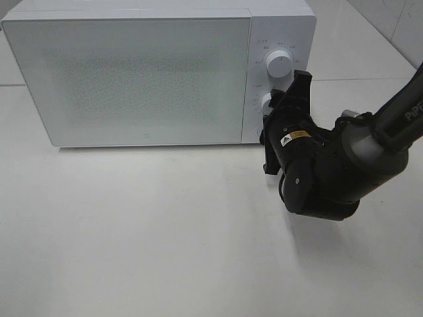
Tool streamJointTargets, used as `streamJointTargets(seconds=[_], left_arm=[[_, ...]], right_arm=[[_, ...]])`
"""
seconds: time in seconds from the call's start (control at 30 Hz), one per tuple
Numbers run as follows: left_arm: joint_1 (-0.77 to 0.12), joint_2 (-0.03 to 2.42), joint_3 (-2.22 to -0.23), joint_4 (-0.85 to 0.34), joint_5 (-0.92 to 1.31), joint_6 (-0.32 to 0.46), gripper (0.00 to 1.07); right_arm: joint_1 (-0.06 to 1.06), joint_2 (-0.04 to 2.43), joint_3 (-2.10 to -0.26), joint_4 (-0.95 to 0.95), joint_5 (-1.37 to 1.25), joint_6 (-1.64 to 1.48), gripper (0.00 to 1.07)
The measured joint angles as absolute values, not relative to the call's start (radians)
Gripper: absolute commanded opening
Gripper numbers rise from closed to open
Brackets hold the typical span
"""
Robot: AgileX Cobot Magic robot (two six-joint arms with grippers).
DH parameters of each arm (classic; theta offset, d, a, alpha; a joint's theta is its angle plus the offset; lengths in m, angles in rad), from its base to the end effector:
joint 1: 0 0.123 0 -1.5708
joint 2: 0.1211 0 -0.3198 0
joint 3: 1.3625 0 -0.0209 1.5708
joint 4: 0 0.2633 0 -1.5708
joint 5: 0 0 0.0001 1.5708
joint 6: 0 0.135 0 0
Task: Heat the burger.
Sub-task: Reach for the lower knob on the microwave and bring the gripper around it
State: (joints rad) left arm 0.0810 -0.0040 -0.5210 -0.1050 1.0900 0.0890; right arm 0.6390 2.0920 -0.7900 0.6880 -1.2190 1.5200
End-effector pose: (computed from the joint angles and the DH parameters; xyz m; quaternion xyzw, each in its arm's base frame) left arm 0.0063 -0.0121 0.2672 0.0069 0.8532 -0.0081 0.5216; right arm 0.3778 0.1805 0.1300 0.5603 0.4702 0.5216 0.4391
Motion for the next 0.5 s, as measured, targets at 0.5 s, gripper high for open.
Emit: streamJointTargets(seconds=[0.5], left_arm=[[0.081, -0.004, -0.521, -0.105, 1.090, 0.089, 1.00]], right_arm=[[0.639, 2.092, -0.790, 0.688, -1.217, 1.652, 0.00]])
